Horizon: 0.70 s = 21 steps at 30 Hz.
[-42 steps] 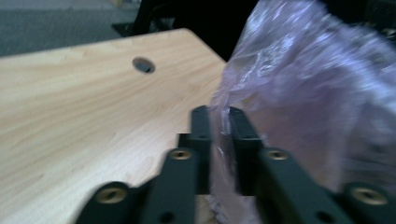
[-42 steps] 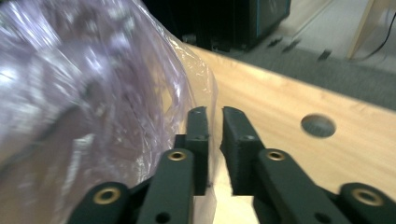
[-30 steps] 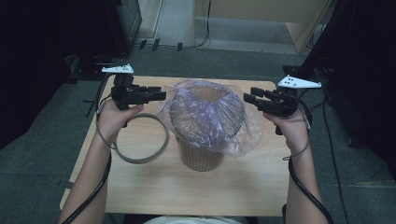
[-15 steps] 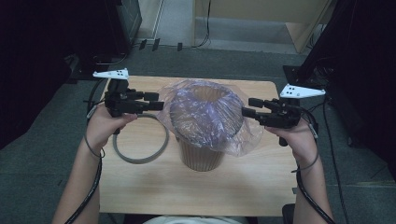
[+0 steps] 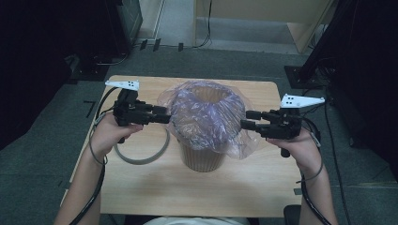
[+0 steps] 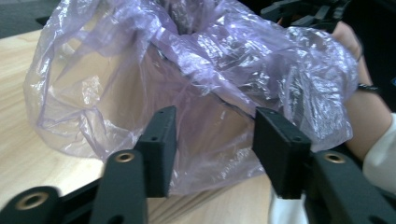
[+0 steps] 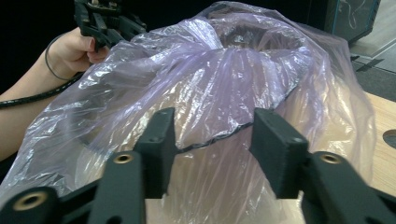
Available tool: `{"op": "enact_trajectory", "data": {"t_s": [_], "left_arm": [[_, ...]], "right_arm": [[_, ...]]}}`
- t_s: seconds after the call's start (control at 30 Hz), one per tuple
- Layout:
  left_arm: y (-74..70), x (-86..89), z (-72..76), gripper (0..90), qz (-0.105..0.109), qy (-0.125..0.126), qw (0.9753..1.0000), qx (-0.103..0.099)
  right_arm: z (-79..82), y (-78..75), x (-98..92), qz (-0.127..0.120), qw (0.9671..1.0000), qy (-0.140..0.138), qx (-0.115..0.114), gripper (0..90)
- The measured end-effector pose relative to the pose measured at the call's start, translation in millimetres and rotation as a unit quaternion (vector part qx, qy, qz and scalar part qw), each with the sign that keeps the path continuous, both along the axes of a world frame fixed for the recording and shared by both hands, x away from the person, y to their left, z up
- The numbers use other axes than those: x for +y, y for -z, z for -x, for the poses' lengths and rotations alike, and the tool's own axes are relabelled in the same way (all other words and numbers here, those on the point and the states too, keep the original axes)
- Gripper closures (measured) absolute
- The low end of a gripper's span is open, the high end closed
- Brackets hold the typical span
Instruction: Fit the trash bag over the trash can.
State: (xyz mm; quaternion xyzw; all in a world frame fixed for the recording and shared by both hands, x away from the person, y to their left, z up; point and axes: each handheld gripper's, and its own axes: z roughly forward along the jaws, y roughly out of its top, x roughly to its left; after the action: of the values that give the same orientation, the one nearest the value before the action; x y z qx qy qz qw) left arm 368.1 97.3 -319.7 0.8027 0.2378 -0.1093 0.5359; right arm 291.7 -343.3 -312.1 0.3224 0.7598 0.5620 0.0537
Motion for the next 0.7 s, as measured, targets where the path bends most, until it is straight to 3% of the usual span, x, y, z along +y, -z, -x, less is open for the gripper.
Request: {"op": "enact_trajectory", "data": {"t_s": [0.1,0.2,0.33,0.47,0.7], "left_arm": [[1.6,1.2,1.3,58.0,0.004,0.004,0.9999,0.008],[2.5,1.8,3.1,66.9,0.008,0.01,0.9998,0.014],[3.8,-1.9,6.4,77.6,-0.014,0.014,0.9996,0.02],[7.3,-4.6,7.3,83.8,-0.023,0.022,0.9992,0.023],[15.0,-0.6,2.5,87.3,-0.024,0.003,0.9995,0.021]], "right_arm": [[1.0,-1.6,1.4,0.004,1.0,0.006,0.001,59.3],[4.5,-4.7,-0.2,0.001,1.0,0.003,0.006,71.9],[8.1,-9.6,0.8,0.016,0.9998,-0.002,0.008,89.3],[8.1,-8.8,0.5,0.03,0.9993,-0.009,0.019,90.0],[2.9,1.0,-7.2,0.045,0.9982,-0.003,0.039,90.0]]}}
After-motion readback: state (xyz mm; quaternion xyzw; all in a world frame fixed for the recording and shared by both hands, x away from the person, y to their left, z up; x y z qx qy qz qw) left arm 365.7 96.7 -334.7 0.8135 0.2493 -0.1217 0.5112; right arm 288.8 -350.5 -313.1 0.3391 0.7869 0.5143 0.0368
